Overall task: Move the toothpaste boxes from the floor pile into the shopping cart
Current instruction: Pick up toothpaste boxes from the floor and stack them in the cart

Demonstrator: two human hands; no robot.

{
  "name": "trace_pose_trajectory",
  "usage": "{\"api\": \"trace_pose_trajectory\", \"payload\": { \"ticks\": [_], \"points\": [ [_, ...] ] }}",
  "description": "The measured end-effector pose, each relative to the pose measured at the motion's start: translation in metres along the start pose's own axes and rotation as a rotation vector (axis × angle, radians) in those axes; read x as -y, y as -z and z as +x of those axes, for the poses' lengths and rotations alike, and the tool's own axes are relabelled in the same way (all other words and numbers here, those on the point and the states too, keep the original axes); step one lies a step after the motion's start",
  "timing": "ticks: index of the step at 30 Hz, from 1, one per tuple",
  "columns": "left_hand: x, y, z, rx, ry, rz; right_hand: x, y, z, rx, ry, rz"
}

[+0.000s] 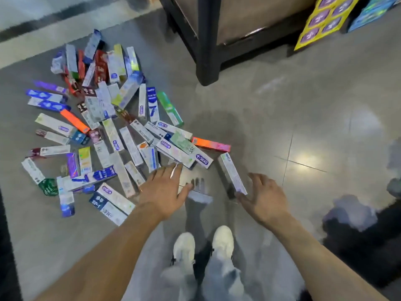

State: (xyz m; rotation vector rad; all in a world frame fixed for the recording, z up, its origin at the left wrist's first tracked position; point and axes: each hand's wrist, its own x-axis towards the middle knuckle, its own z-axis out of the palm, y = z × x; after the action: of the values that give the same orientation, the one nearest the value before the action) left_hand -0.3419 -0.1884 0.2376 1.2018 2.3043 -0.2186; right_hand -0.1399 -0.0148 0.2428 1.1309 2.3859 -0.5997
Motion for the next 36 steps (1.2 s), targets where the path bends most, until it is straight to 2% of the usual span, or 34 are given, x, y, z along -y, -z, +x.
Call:
{"api": "trace_pose_trajectory", "payload": {
  "ticks": [8,13,18,22,24,27,31,33,36],
  "points": [
    [0.022,-0.166,0.169,-0.043,-0.089,0.035,-0.040,-0.154,0.166,-0.004,-0.095,0.027],
    [0.033,-0.260,0.238,-0.254,-0.275,0.044,-0.061,-0.241,0.232,-0.083,-0.124,0.092],
    [0.025,-0.290,0.265,-0.525,-0.363,0.049,-0.075,-0.286,0.257,-0.169,-0.210,0.140],
    [0.022,-0.295,0.274,-0.601,-0.341,0.073,-0.085,-0.296,0.265,-0.195,-0.200,0.143],
    [0.020,-0.294,0.277,-0.595,-0.317,0.085,-0.090,-0.293,0.267,-0.204,-0.179,0.319],
    [0.016,-0.294,0.274,-0.587,-0.327,0.075,-0.095,-0.287,0.265,-0.106,-0.172,0.759],
    [0.002,-0.301,0.252,-0.587,-0.353,-0.107,-0.090,-0.281,0.249,-0.018,-0.152,1.270],
    [-0.010,-0.309,0.241,-0.574,-0.265,-0.353,-0.084,-0.276,0.239,0.002,-0.158,1.470],
    [-0.029,-0.311,0.236,-0.444,0.050,-0.888,-0.082,-0.273,0.233,0.023,-0.150,1.593]
  ]
}}
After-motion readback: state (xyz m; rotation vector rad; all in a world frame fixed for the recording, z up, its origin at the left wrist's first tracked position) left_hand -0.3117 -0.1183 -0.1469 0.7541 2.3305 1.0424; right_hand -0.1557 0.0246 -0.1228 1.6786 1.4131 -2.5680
